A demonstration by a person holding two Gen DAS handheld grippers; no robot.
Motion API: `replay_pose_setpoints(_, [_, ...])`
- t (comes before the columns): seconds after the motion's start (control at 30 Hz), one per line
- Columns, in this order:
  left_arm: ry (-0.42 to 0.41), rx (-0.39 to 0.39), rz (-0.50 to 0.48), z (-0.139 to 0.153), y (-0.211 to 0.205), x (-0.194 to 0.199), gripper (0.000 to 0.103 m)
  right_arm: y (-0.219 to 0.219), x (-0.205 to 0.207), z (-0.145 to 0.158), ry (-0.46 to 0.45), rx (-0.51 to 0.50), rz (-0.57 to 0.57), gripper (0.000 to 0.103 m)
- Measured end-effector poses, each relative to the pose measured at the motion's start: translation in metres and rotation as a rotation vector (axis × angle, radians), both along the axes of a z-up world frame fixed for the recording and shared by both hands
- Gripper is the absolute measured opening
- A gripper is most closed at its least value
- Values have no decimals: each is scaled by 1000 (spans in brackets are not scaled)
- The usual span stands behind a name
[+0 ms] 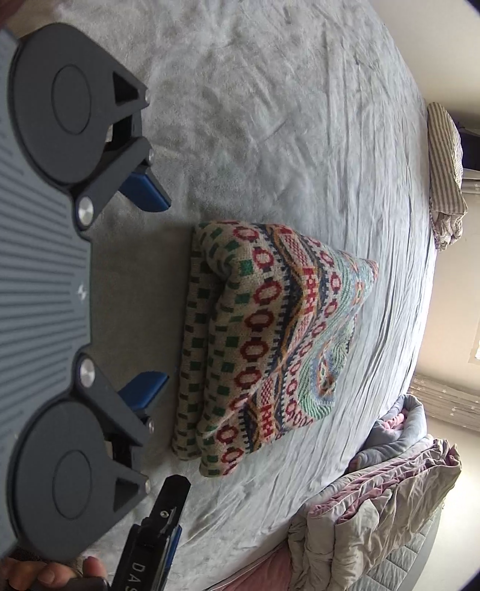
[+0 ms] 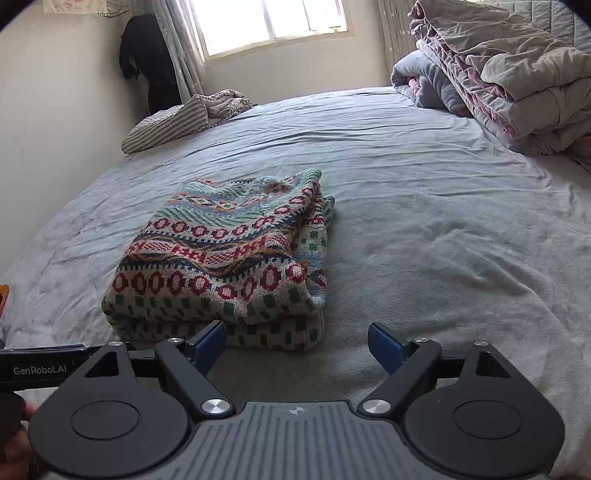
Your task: Fold small clothes
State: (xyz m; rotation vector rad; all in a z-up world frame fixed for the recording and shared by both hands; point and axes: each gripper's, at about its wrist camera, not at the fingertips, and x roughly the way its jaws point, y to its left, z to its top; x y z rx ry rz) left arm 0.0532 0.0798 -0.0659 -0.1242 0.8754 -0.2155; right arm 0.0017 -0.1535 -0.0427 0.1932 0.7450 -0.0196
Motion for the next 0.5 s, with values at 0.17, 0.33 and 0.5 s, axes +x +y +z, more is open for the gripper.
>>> replay_pose_setpoints(0.17, [3,45,44,3,-1,-15,102,8,-12,5,11,-68,-6,99])
replay_pose_setpoints(0.33, [2,82,71,7,-1,-24,102,21,-17,7,38,-143,-10,100])
replay_pose_setpoints(0.5, [17,125,113,8,1,-28,102,29,-20,8,41,-183,-11,102])
